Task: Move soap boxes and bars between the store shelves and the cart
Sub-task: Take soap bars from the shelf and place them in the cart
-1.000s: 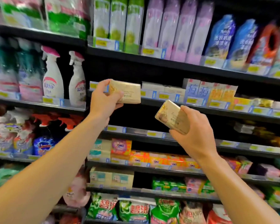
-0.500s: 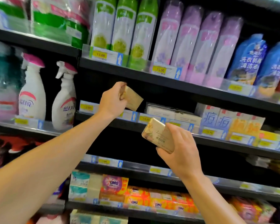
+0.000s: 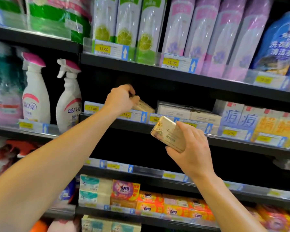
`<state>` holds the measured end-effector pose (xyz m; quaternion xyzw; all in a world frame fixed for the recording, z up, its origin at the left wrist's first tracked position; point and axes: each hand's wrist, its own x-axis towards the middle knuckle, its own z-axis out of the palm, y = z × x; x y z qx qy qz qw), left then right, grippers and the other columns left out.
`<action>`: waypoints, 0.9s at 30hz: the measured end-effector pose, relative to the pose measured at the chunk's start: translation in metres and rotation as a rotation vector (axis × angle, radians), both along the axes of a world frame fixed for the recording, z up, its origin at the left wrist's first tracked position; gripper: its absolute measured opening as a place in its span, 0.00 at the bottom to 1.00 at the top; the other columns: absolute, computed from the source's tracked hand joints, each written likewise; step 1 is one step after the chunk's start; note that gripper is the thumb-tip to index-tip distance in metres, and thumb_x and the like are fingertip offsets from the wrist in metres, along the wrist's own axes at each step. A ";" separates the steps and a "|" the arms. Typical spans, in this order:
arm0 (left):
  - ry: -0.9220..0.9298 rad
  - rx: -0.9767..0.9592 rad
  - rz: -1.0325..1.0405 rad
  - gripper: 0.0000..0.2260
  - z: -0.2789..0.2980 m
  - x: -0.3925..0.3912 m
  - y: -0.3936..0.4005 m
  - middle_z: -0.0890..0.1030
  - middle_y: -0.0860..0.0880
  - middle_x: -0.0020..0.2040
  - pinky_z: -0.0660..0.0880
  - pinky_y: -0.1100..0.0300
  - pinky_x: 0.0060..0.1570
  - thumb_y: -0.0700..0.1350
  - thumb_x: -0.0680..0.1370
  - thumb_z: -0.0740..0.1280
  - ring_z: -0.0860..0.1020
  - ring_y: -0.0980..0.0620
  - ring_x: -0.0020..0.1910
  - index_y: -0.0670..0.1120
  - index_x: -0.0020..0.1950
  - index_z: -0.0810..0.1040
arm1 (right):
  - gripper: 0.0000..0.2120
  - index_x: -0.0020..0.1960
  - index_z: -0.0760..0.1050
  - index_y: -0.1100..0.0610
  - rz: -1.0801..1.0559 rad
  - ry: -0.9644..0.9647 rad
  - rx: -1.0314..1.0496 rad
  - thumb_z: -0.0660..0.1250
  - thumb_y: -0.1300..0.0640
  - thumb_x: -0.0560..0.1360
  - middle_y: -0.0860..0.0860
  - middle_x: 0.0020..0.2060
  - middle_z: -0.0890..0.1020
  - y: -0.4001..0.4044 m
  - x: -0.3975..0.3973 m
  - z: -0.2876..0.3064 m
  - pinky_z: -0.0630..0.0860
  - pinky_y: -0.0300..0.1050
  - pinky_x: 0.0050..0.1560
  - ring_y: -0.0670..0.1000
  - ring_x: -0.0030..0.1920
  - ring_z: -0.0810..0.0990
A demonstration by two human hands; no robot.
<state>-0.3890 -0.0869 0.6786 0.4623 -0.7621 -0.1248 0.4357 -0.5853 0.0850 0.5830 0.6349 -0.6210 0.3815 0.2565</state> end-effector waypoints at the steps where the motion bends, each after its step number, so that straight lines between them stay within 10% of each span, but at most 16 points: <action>1: -0.069 -0.006 0.016 0.11 0.000 0.000 0.002 0.81 0.48 0.49 0.77 0.54 0.47 0.55 0.78 0.66 0.79 0.47 0.46 0.51 0.56 0.78 | 0.36 0.72 0.68 0.53 0.004 -0.004 -0.003 0.78 0.50 0.68 0.48 0.64 0.76 -0.001 0.000 -0.001 0.59 0.43 0.65 0.48 0.63 0.68; 8: -0.332 0.000 0.014 0.14 -0.004 0.009 0.015 0.80 0.51 0.41 0.73 0.55 0.44 0.57 0.82 0.59 0.77 0.52 0.41 0.51 0.56 0.80 | 0.36 0.72 0.69 0.53 0.029 -0.026 -0.015 0.78 0.51 0.68 0.47 0.63 0.76 -0.002 -0.004 -0.006 0.59 0.43 0.65 0.46 0.63 0.67; 14: -0.452 -0.146 -0.148 0.19 -0.019 0.014 0.035 0.77 0.54 0.59 0.70 0.47 0.60 0.63 0.77 0.63 0.71 0.49 0.62 0.57 0.64 0.77 | 0.36 0.72 0.69 0.53 0.028 -0.028 -0.019 0.79 0.51 0.67 0.48 0.63 0.77 -0.002 -0.007 -0.009 0.61 0.45 0.64 0.46 0.62 0.68; 27: -0.865 0.032 -0.011 0.37 0.000 -0.013 0.021 0.69 0.51 0.72 0.62 0.40 0.67 0.77 0.71 0.55 0.66 0.44 0.71 0.60 0.76 0.64 | 0.36 0.71 0.70 0.54 0.035 -0.061 -0.011 0.80 0.53 0.66 0.48 0.62 0.77 -0.002 -0.007 -0.015 0.64 0.46 0.62 0.46 0.61 0.68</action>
